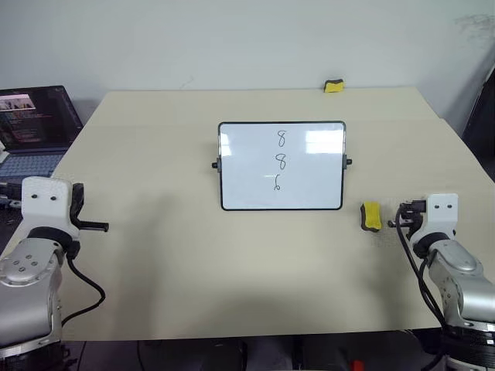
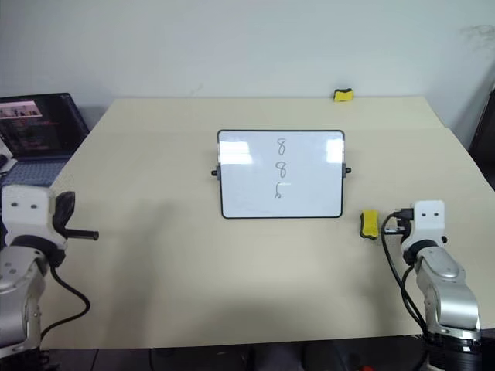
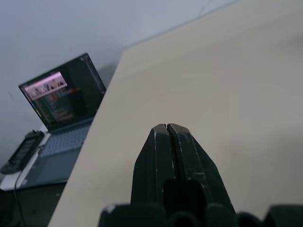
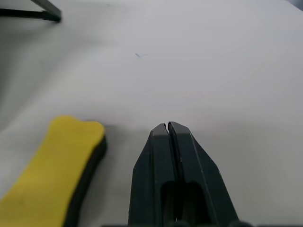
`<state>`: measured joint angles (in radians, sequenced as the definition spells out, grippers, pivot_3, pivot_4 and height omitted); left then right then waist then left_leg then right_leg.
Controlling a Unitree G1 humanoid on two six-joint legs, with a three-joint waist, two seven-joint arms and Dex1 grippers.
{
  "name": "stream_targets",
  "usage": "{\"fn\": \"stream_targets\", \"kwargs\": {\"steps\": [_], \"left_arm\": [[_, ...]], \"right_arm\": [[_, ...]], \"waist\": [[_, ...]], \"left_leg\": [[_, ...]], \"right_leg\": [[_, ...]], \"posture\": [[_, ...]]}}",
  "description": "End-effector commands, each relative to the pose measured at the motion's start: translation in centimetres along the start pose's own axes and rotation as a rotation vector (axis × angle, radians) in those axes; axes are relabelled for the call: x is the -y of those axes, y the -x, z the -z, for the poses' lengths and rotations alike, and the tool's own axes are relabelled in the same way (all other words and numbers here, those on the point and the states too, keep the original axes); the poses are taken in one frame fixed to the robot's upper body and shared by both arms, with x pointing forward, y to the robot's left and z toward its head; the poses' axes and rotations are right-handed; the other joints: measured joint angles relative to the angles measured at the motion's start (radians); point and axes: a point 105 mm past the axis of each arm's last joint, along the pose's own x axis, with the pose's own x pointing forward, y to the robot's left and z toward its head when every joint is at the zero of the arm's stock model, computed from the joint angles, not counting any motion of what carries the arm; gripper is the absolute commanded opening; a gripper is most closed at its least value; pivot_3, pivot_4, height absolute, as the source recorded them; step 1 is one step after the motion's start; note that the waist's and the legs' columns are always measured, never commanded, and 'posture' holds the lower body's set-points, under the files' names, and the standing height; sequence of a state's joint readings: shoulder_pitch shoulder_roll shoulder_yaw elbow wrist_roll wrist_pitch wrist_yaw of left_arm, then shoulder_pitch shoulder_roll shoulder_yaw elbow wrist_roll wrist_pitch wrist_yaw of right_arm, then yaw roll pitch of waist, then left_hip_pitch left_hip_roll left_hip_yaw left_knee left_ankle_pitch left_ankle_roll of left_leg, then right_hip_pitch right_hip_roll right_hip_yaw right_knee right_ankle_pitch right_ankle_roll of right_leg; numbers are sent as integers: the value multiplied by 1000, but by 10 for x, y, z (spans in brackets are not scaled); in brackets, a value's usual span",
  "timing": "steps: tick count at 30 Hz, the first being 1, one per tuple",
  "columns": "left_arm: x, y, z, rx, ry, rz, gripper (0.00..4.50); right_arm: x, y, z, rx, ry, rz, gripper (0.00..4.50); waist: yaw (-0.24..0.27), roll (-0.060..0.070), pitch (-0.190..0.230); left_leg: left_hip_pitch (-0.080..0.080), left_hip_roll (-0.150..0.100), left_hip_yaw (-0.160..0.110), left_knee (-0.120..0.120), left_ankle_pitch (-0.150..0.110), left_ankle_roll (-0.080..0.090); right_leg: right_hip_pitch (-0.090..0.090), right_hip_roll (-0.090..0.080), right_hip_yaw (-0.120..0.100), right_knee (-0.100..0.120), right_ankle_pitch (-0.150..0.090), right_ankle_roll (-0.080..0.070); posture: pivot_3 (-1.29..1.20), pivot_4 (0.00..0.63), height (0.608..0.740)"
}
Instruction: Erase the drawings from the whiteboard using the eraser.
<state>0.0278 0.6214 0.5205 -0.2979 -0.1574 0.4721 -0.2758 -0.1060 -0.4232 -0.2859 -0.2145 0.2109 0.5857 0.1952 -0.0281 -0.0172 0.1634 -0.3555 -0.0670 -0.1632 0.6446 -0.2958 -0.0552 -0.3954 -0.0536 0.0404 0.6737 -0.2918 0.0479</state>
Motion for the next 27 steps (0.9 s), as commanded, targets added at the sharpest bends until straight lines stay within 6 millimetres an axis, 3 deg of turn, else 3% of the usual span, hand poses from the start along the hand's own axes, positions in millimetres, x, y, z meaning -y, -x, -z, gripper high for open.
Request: {"fn": "stream_targets", "kwargs": {"steps": [1,9,21,27], "left_arm": [[-9,6,-15,55,-8,-30,37],[-4,3,-18,60,6,15,37],[56,-20,-42,118,116,331,37],[82,-20,-68,160,171,555,37]], "right_arm": [[2,0,-13,39,14,12,0],[-7,-8,-17,46,2,-11,0],[22,-2,-34,88,23,70,0],[29,14,-48,77,17,77,0]], "waist": [[1,0,0],[0,0,0],[2,0,0],[-3,0,0]], "left_leg": [[0,0,0,0,0,0],[0,0,0,0,0,0],[0,0,0,0,0,0],[-1,0,1,0,0,0]], "right_leg": [[0,0,0,0,0,0],[0,0,0,0,0,0],[0,0,0,0,0,0],[-1,0,0,1,0,0]], "posture": [[0,150,740],[0,150,740],[0,150,740],[0,150,740]]}}
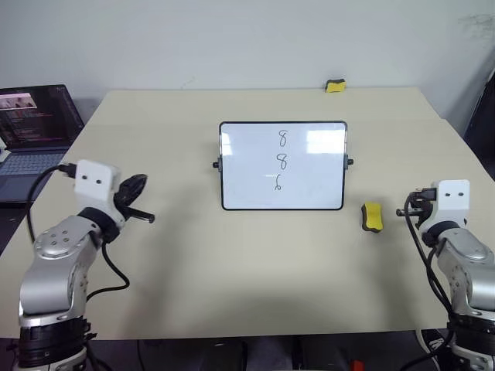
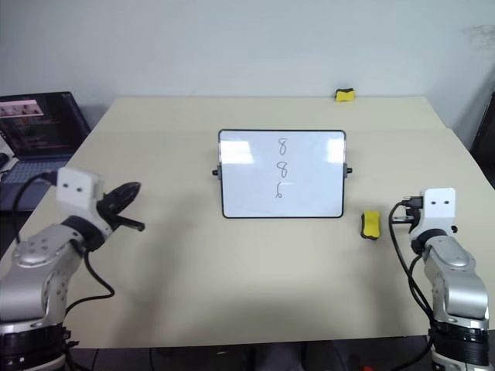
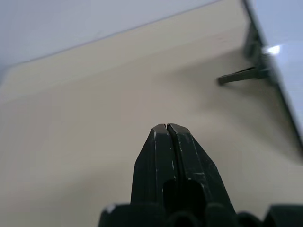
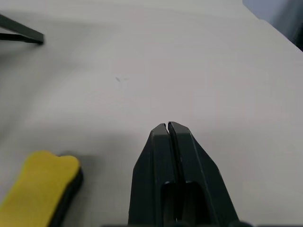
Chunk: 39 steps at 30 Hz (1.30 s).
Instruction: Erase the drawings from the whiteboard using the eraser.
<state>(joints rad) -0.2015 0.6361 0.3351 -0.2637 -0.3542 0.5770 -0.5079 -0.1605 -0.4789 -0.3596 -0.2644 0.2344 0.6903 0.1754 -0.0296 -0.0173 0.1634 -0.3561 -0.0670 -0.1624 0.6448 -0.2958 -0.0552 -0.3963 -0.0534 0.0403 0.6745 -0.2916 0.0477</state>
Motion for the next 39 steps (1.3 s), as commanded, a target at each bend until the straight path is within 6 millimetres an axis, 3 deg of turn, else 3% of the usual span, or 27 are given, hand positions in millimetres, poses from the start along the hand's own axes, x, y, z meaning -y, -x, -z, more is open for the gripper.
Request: {"fn": "stream_targets", "kwargs": {"steps": [1,3,6,15,17,23,34,37,39], "left_arm": [[5,0,-24,44,1,111,37],[12,1,-34,54,20,204,37],[20,3,-46,54,68,315,606],[35,17,-50,0,163,537,3951],[39,22,-48,-29,183,602,4477],[35,34,-47,-108,236,763,4477],[24,18,-38,-143,131,816,4477],[33,12,-37,-124,110,838,4500],[40,10,-37,-111,89,857,4500]], "right_arm": [[5,12,-25,46,15,-6,0],[8,14,-33,37,1,-15,0],[9,14,-39,14,-8,-30,0],[3,16,-44,-34,-28,-72,0],[0,17,-41,-56,-45,-83,0],[-8,22,-37,-159,-89,-168,0],[-14,29,-43,-267,-144,-237,0],[-20,32,-38,-297,-168,-229,597],[-23,33,-32,-314,-185,-212,1286]], "waist": [[-3,0,0],[-3,0,0],[-2,0,0],[-1,0,0],[-1,0,0],[-3,0,0],[-2,1,1],[-3,1,1],[-3,1,1]], "left_leg": [[0,0,0,0,0,0],[-1,0,1,0,0,0],[-3,0,2,0,0,0],[-7,0,2,0,0,0],[-6,0,2,1,0,0],[-6,0,2,0,0,1],[-7,0,2,0,-2,4],[-7,0,2,0,-2,4],[-7,0,2,0,-2,4]], "right_leg": [[0,0,0,0,0,0],[-2,0,0,1,0,0],[-4,0,-1,3,0,0],[-9,1,0,3,0,0],[-9,1,0,3,0,0],[-9,1,-1,4,0,0],[-10,1,-1,4,0,0],[-10,0,-1,4,0,0],[-10,0,0,4,0,0]], "posture": [[0,150,740],[0,150,740],[0,150,740],[0,150,740],[0,150,740],[0,150,740],[0,150,740],[0,150,740],[0,150,740]]}}
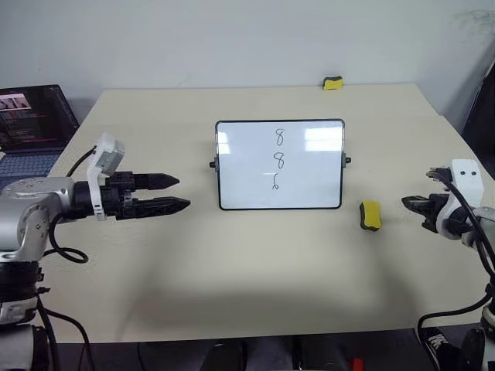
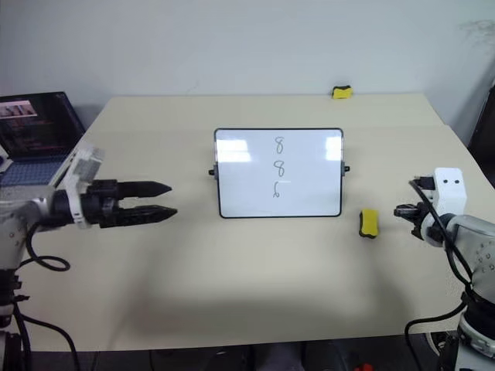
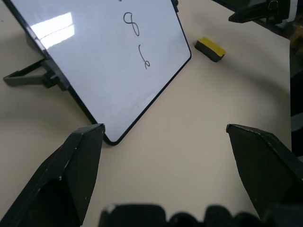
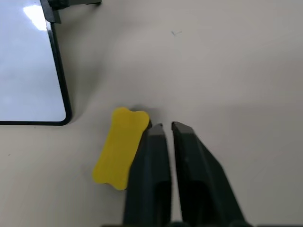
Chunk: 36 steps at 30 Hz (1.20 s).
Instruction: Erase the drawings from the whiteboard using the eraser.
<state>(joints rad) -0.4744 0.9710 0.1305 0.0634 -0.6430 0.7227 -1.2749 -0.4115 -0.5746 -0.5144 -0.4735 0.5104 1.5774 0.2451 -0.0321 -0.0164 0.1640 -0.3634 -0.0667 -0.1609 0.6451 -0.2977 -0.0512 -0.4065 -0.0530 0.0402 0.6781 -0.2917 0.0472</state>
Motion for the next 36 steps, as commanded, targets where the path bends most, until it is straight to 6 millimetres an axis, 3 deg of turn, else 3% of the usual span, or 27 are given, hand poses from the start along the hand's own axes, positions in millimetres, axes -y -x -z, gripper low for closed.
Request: {"fn": "stream_targets", "kwargs": {"steps": [1,9,22,31,36], "left_arm": [[5,-8,-9,14,-65,24,4500],[7,-18,-8,20,-77,37,4500],[11,-28,-9,53,-88,37,4500],[9,-30,-29,163,-108,-2,4500],[25,-44,-46,224,-225,70,4500]], "right_arm": [[-2,5,-1,29,-12,34,1732],[-13,-5,8,33,-46,87,4399],[-30,-22,11,27,-129,114,4457],[-34,-28,14,9,-146,120,4457],[-36,-37,17,-3,-155,120,4457]], "waist": [[0,0,0],[-1,0,0],[-2,0,0],[-2,0,0],[-2,0,0]], "left_leg": [[0,0,0,0,0,0],[0,0,0,0,0,0],[0,0,1,0,0,0],[0,0,1,0,0,0],[0,0,1,1,2,-3]], "right_leg": [[0,0,0,0,0,0],[-1,0,1,1,0,0],[-2,0,0,2,0,0],[-3,0,0,2,0,0],[-3,0,0,2,0,0]], "posture": [[0,150,740],[0,150,740],[0,150,740],[0,150,740],[0,150,740]]}}
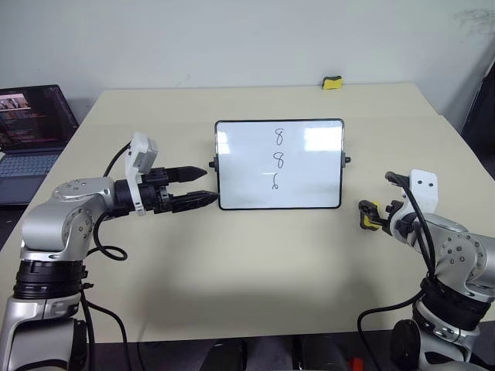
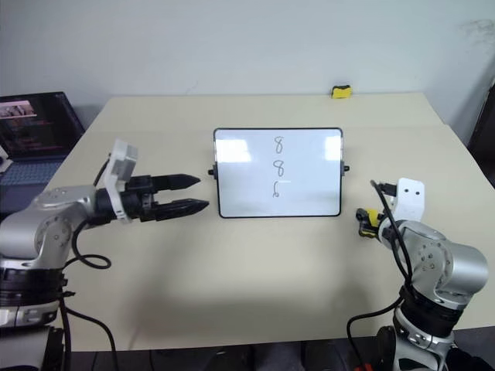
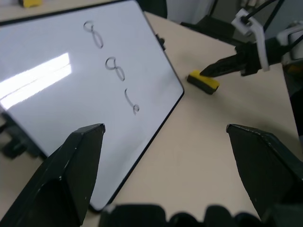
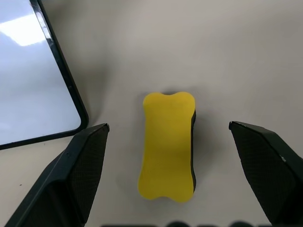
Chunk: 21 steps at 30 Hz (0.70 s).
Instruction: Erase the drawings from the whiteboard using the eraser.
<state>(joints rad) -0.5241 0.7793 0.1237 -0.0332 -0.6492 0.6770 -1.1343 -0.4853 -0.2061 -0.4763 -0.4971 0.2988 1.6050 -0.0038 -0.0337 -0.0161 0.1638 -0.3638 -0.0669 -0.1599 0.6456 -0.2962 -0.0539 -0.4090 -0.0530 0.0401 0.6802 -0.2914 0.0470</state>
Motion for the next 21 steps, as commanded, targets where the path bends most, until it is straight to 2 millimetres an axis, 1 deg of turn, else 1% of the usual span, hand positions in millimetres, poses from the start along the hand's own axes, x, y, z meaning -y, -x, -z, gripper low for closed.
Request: {"fn": "stream_targets", "kwargs": {"steps": [1,9,12,21], "left_arm": [[14,-7,-25,63,-131,60,4500],[36,-11,-17,30,-96,183,4500],[45,-10,-8,-14,-99,230,4500],[47,-13,-3,-20,-94,219,4500]], "right_arm": [[-5,-3,-4,25,7,-6,4457],[-2,-10,-1,18,-9,8,4457],[-2,-14,-2,20,-15,11,4457],[-2,-22,-4,40,-20,31,4457]], "waist": [[-2,0,0],[-10,0,0],[-13,0,0],[-19,0,0]], "left_leg": [[0,0,0,0,0,-1],[0,0,1,0,0,-1],[0,0,1,0,0,-1],[0,0,1,0,0,-1]], "right_leg": [[0,0,0,0,0,0],[0,0,0,0,0,0],[0,0,0,0,0,0],[0,0,0,1,0,0]], "posture": [[0,150,740],[0,150,740],[0,150,740],[0,150,740]]}}
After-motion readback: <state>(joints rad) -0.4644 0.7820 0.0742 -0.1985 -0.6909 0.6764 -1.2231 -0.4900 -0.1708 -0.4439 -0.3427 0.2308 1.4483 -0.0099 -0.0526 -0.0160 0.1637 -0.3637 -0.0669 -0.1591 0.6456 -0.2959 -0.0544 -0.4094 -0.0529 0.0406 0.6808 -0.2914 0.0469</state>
